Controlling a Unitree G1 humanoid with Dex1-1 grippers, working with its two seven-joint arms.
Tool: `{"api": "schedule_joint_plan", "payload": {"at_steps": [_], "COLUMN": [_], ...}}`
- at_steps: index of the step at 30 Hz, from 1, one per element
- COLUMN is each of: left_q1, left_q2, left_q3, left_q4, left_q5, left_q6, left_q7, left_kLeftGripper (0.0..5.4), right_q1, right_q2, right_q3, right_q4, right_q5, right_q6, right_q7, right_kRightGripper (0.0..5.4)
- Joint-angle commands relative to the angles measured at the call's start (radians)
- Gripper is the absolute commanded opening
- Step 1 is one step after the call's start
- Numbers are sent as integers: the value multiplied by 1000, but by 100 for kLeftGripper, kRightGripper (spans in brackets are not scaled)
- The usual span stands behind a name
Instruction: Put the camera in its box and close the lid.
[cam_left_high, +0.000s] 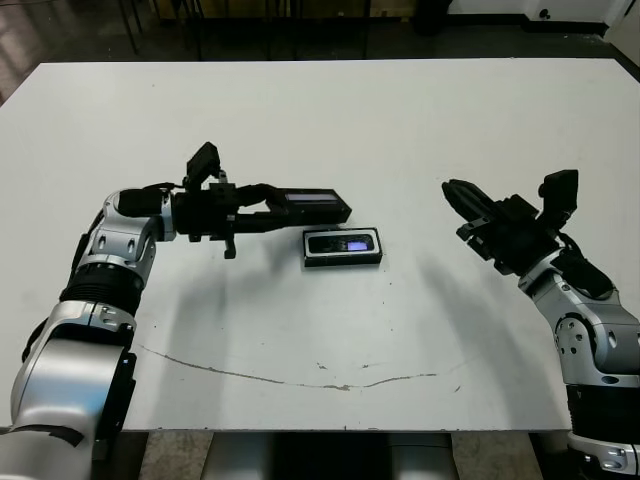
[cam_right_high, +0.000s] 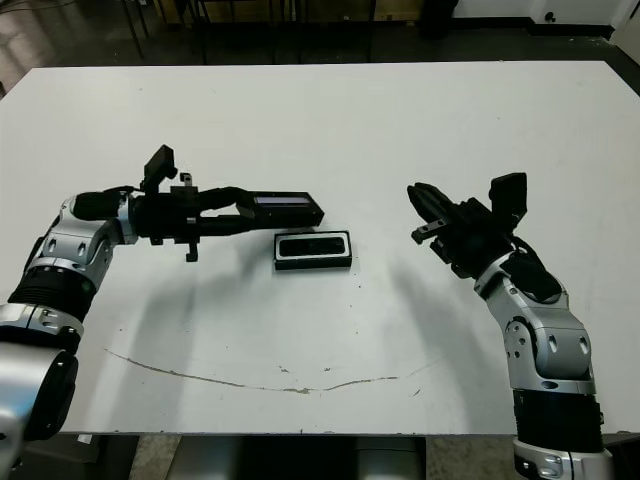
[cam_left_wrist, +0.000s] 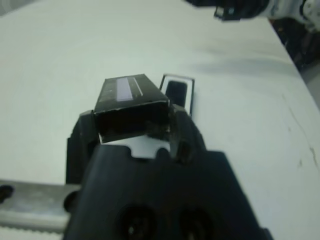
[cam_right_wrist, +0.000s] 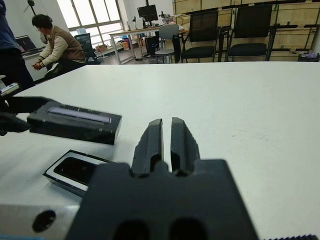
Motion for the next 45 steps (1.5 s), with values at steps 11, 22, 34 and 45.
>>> {"api": "schedule_joint_plan", "payload": {"at_steps": [11, 22, 34, 45], "left_q1": [5, -70, -148, -173], "left_q2": [-104, -84, -85, -91], "left_q3": [153, 43, -39, -83], "left_q4": [75, 192, 339, 406], "left_q5": [-135, -46, 80, 165], "left_q6": [87, 72, 16, 18], "left_q7": [189, -14, -149, -156], "left_kLeftGripper": [108, 108, 108, 108], "right_q1": [19, 18, 28, 35], "right_q2": [-17, -16, -16, -19], "right_q3": [8, 1, -2, -5], "right_q4": [6, 7, 2, 5], "right_q5": [-13, -4, -11, -6], "right_q6": [9, 26, 20, 10], "right_q7": [8, 1, -5, 9], "right_kRightGripper": [0, 0, 0, 0]}}
